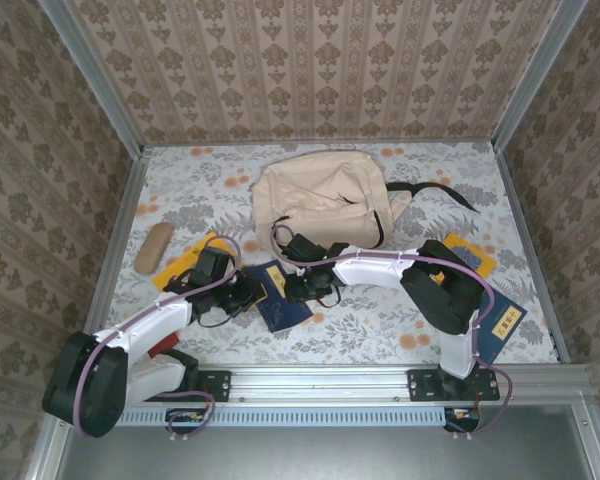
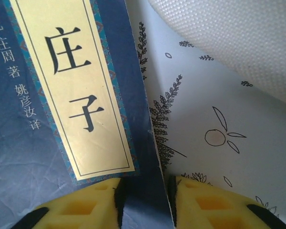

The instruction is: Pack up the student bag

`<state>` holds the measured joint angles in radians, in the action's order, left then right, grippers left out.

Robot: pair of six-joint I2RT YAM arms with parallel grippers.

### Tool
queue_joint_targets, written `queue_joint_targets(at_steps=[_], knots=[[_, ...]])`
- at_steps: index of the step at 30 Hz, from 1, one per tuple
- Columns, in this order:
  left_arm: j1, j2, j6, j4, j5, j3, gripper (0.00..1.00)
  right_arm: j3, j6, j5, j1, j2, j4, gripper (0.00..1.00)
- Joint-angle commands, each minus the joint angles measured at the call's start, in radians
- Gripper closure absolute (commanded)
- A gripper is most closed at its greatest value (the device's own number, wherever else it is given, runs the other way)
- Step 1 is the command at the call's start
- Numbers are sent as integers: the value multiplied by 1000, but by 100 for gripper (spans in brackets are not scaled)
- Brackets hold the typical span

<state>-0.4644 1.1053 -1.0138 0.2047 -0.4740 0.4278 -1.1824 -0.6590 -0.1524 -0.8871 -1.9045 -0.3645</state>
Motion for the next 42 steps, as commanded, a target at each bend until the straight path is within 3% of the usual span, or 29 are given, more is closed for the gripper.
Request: queue_joint_targets(at_steps=[1,6,10,14,18,25,30,38,42], knots=[[-15,-46,69,184,114,96,93,38,-12,-34,-4,38,13,59],[-22,-128,89,359,220,193,96,59,-24,-34,-1,155,30,47],[-31,-189,97,445,284,296,96,91,-52,-56,19,272,59,30],[-33,-185,113,433,302,413,97,170,-101,-138,88,413,174,12],[-37,-134,101,345,263,528,98,244,-161,-267,209,506,312,5],[-86,-34,-25,115,144,646,100,238,-265,-459,339,536,436,0],[-89,3,-148,-56,97,660,100,278,-457,-552,415,530,622,0],[-91,15,-282,-205,87,646,100,288,-670,-560,424,557,780,3],[-91,25,-322,-241,87,636,100,334,-846,-520,419,554,1004,11]])
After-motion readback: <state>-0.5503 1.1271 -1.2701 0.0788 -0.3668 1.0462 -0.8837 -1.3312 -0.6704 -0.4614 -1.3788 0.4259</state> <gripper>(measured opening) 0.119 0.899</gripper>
